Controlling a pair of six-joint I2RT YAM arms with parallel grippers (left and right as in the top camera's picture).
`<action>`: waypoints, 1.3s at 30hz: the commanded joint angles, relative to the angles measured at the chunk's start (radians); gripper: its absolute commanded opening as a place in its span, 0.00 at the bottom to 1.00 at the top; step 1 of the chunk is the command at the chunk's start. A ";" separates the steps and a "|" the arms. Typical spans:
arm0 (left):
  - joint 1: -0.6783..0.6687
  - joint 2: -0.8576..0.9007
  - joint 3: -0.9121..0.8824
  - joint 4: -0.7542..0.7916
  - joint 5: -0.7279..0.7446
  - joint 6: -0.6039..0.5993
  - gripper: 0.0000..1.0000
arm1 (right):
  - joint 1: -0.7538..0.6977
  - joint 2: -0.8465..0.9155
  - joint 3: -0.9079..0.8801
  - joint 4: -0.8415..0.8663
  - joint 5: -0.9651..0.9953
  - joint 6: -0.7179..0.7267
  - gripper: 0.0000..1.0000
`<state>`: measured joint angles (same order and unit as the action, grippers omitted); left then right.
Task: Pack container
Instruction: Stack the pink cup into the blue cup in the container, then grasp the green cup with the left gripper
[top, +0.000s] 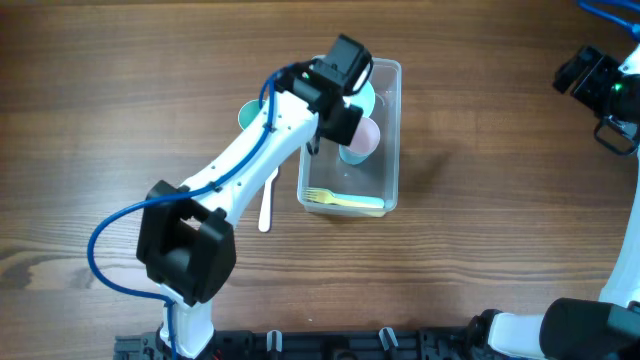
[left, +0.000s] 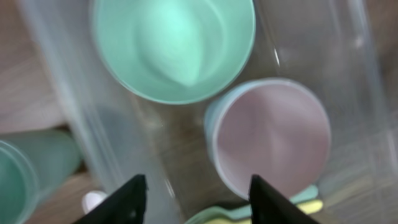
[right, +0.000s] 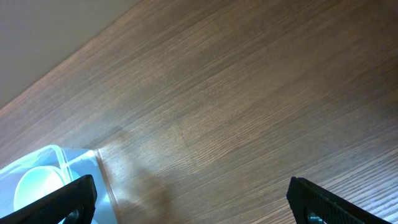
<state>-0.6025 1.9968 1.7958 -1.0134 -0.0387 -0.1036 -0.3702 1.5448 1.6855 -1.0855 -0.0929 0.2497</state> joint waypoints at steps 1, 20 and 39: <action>0.079 -0.081 0.121 -0.071 -0.064 -0.063 0.61 | 0.000 0.010 0.001 0.000 -0.004 0.015 1.00; 0.452 0.225 0.119 -0.208 0.072 -0.242 0.52 | 0.000 0.010 0.001 0.000 -0.004 0.015 1.00; 0.377 0.062 0.219 -0.312 0.085 -0.218 0.04 | 0.000 0.010 0.001 0.000 -0.004 0.015 1.00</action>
<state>-0.1837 2.2044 1.9167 -1.2861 0.0280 -0.3431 -0.3702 1.5448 1.6855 -1.0855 -0.0925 0.2497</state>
